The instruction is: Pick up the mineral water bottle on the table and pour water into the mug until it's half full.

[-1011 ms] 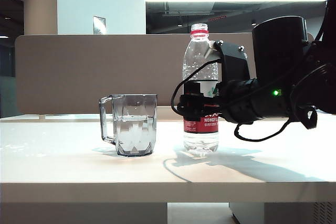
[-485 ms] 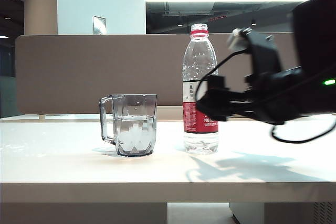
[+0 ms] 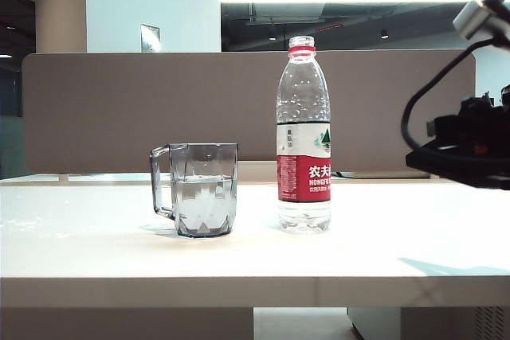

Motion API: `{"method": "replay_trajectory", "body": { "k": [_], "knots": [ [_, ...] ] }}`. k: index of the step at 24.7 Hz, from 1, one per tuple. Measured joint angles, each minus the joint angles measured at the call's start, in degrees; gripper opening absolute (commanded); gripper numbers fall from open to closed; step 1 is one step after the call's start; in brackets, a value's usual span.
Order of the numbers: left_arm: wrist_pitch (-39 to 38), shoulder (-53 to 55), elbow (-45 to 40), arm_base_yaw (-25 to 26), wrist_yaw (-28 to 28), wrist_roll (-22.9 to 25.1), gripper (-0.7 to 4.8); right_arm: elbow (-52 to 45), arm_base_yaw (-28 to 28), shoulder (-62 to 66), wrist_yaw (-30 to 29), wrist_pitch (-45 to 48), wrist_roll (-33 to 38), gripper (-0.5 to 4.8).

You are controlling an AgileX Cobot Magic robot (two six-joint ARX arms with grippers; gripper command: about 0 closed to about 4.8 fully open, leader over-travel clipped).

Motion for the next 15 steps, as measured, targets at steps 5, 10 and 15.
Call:
{"method": "replay_trajectory", "body": {
  "k": [5,10,15],
  "knots": [
    [-0.2,-0.1,0.0,0.0,0.0,0.0,-0.05,0.0,-0.4,-7.3,1.8,-10.4,0.0,-0.06],
    [-0.2,-0.1,0.0,0.0,0.0,0.0,-0.05,0.1,-0.9,-21.5,2.3,-31.7,1.4,-0.06],
    [-0.2,-0.1,0.0,0.1,0.0,0.0,-0.05,0.1,-1.0,-35.4,3.6,-49.3,1.5,-0.06]
  ]
}}
